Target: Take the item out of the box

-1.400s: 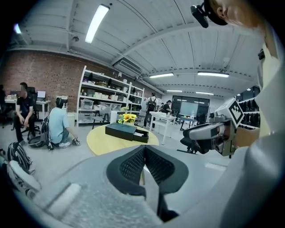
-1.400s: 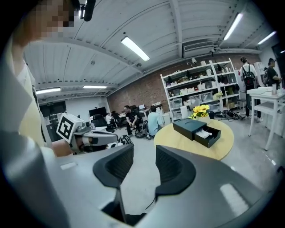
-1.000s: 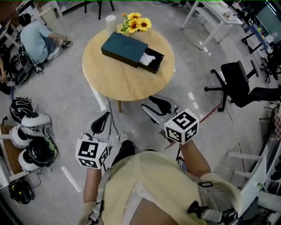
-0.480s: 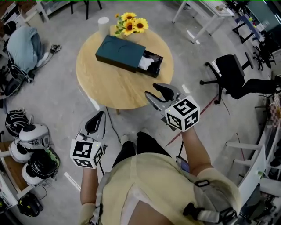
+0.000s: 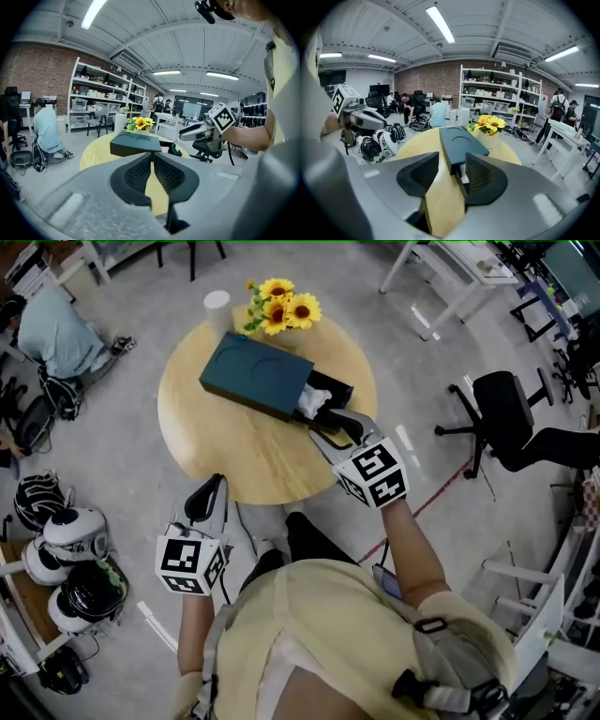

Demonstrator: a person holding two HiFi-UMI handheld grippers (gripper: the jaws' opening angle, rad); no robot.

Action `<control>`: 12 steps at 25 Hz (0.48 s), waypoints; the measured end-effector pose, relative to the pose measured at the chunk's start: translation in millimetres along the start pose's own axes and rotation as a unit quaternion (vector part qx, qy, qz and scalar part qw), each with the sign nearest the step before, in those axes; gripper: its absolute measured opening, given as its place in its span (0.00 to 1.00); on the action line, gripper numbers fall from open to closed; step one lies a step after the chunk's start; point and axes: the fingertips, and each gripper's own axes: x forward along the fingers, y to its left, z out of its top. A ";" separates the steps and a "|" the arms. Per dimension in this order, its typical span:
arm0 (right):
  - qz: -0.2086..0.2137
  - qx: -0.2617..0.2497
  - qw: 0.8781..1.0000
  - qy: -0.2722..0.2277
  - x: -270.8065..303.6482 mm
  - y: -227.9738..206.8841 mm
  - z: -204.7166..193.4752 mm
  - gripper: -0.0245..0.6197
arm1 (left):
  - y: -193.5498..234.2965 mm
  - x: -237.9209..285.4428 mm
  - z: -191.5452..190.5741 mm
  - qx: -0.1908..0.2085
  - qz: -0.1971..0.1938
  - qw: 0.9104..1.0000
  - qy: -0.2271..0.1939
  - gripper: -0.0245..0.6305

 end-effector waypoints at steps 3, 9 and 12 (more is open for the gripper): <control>0.004 -0.013 1.000 0.017 15.4 -22.2 -5.6 0.29 | 1.2 23.8 5.9 0.008 0.007 1.000 0.008 0.07; 0.025 -0.025 0.998 0.060 50.5 -59.0 -26.1 0.29 | 0.7 64.9 6.8 0.011 0.011 0.999 0.027 0.07; 0.041 -0.022 0.996 0.082 68.5 -69.1 -37.4 0.30 | 5.8 76.4 6.4 0.003 0.021 0.999 0.034 0.07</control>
